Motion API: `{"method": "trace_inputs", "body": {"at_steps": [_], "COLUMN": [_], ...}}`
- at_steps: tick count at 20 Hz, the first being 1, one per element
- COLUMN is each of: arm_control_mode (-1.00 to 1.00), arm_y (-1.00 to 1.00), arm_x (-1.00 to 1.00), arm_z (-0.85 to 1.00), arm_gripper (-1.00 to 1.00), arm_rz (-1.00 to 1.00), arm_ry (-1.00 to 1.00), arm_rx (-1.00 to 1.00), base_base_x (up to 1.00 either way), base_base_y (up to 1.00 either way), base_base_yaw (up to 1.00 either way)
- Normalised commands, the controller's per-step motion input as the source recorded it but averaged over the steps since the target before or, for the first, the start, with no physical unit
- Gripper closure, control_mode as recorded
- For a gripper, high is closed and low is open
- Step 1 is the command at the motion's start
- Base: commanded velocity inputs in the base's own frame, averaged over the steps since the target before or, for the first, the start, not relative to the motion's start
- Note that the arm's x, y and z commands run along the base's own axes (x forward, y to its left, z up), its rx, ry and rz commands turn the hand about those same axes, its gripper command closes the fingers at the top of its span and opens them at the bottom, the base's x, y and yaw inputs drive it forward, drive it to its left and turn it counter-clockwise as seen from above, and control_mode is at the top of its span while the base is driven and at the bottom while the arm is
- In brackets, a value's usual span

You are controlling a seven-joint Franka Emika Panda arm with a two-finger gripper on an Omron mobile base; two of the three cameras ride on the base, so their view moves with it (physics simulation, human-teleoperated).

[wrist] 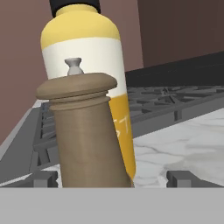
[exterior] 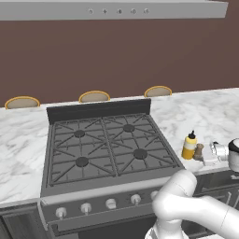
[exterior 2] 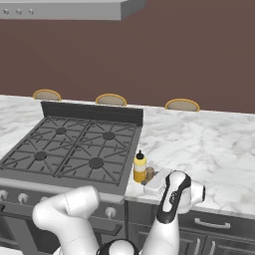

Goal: Take 2 condiments from the cabinet and move them on the counter near the stove.Make sure the condiments are lined up with each other, next to each other.

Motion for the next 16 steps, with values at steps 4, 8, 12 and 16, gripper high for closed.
{"method": "trace_inputs", "body": {"at_steps": [4, 8, 12, 16], "arm_control_mode": [-1.0, -1.0, -1.0, -1.0], "arm_y": [0.14, 0.01, 0.0, 0.0], "arm_x": [0.0, 0.0, 0.0, 0.0], "arm_z": [-0.3, -0.14, 0.0, 0.0], "arm_gripper": [-1.0, -1.0, -1.0, -1.0], "arm_rz": [0.02, 0.0, 0.0, 0.0], "arm_ry": [0.0, 0.0, -0.02, -0.03], "arm_rx": [0.02, 0.04, 0.03, 0.03], "base_base_x": [0.0, 0.0, 0.0, 0.0], "base_base_y": [0.0, 0.0, 0.0, 0.0], "base_base_yaw": [0.0, 0.0, 0.0, 0.0]}}
